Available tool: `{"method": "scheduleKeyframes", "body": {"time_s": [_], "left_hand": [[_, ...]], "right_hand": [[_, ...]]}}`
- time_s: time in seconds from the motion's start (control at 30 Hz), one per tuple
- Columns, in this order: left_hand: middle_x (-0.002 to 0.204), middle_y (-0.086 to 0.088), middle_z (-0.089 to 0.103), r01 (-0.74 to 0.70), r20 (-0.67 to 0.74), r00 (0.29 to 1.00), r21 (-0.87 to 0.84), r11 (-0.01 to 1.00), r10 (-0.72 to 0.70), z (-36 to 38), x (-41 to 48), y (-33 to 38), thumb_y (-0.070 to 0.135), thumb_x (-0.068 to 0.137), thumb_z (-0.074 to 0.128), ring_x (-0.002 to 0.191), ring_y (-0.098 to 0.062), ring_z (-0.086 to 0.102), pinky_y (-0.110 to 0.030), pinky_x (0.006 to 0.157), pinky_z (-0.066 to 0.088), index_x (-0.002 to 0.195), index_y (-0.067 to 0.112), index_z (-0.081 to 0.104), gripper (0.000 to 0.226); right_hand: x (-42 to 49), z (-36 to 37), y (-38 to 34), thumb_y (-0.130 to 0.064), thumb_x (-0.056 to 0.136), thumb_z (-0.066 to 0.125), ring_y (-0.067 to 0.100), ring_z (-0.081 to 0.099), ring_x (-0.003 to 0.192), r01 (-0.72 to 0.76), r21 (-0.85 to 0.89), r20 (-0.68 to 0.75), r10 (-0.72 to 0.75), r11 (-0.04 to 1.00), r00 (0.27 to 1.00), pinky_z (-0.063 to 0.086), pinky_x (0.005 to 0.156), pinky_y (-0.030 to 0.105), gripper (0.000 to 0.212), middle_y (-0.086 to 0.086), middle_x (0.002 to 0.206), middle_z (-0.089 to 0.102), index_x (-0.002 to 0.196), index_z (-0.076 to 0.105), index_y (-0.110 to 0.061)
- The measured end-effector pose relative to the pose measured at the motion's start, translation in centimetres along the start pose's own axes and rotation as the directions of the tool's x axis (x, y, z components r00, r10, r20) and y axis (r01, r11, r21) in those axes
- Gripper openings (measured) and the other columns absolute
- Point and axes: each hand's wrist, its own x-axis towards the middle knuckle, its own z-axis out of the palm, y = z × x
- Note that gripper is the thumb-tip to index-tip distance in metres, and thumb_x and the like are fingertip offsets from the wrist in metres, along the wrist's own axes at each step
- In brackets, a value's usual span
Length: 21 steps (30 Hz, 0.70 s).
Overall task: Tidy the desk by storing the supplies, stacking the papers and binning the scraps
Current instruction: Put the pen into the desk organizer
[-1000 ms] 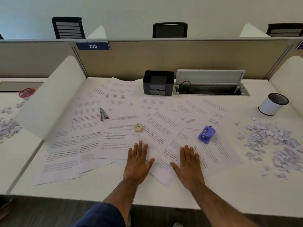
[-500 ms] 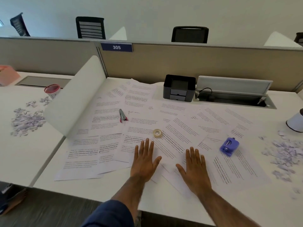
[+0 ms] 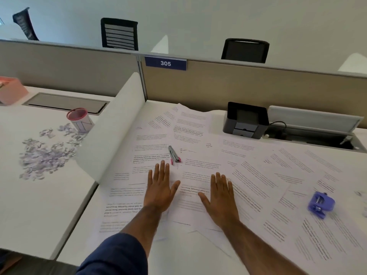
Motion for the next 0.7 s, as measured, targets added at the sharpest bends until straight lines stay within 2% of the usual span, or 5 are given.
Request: {"method": "scheduleKeyframes", "body": {"time_s": [0.07, 0.17, 0.3, 0.43, 0.7], "left_hand": [[0.164, 0.004, -0.038, 0.001, 0.004, 1.000, 0.013, 1.000, -0.001, -0.5, 1.3, -1.4, 0.078, 0.083, -0.024, 0.152, -0.018, -0.033, -0.048, 0.128, -0.009, 0.157, 0.023, -0.030, 0.092], [0.164, 0.003, -0.038, 0.005, 0.016, 1.000, 0.014, 1.000, -0.005, -1.0, 2.7, -2.6, 0.077, 0.087, -0.016, 0.152, -0.018, -0.034, -0.048, 0.128, -0.011, 0.157, 0.023, -0.028, 0.089], [0.164, 0.003, -0.038, 0.004, 0.052, 0.999, 0.035, 0.999, -0.006, -0.5, 3.6, -3.3, 0.074, 0.095, -0.003, 0.151, -0.017, -0.036, -0.047, 0.128, -0.013, 0.159, 0.022, -0.025, 0.085], [0.165, 0.002, -0.035, -0.001, 0.070, 0.998, 0.035, 0.999, -0.001, 0.4, 3.6, -4.0, 0.075, 0.096, 0.002, 0.151, -0.016, -0.035, -0.045, 0.127, -0.015, 0.159, 0.020, -0.023, 0.087], [0.166, 0.003, -0.033, -0.008, 0.057, 0.998, 0.066, 0.998, 0.004, 0.7, 3.6, -4.0, 0.073, 0.100, 0.009, 0.151, -0.018, -0.034, -0.042, 0.123, -0.020, 0.160, 0.021, -0.021, 0.085]], "right_hand": [[1.5, 0.0, -2.1, -0.072, 0.092, 0.014, 0.027, -0.001, 0.154, -0.002, 0.038, -0.002, 0.002, 0.999, 1.000, -0.005, 0.121, 0.039, 0.089, 0.008, 0.167, -0.003, 0.159, 0.002, -0.014], [3.6, 0.0, -5.0, -0.063, 0.098, 0.033, 0.025, 0.010, 0.154, -0.022, 0.132, 0.035, 0.018, 0.991, 0.999, 0.016, 0.122, 0.035, 0.079, 0.006, 0.167, 0.006, 0.158, 0.010, -0.016], [6.6, -0.3, -8.0, -0.056, 0.098, 0.045, 0.021, 0.042, 0.136, -0.018, 0.195, 0.005, 0.018, 0.981, 1.000, 0.042, 0.106, 0.032, 0.066, 0.005, 0.152, 0.040, 0.148, 0.035, -0.016], [9.8, -0.6, -9.9, -0.055, 0.095, 0.052, 0.020, 0.050, 0.123, -0.014, 0.227, -0.002, 0.015, 0.974, 1.000, 0.046, 0.098, 0.030, 0.060, 0.004, 0.137, 0.051, 0.140, 0.044, -0.016], [13.7, -0.1, -12.1, -0.066, 0.082, 0.062, 0.018, 0.056, 0.104, -0.118, 0.229, 0.023, 0.116, 0.966, 0.993, 0.051, 0.079, 0.030, 0.069, 0.004, 0.117, 0.056, 0.125, 0.054, -0.013]]}}
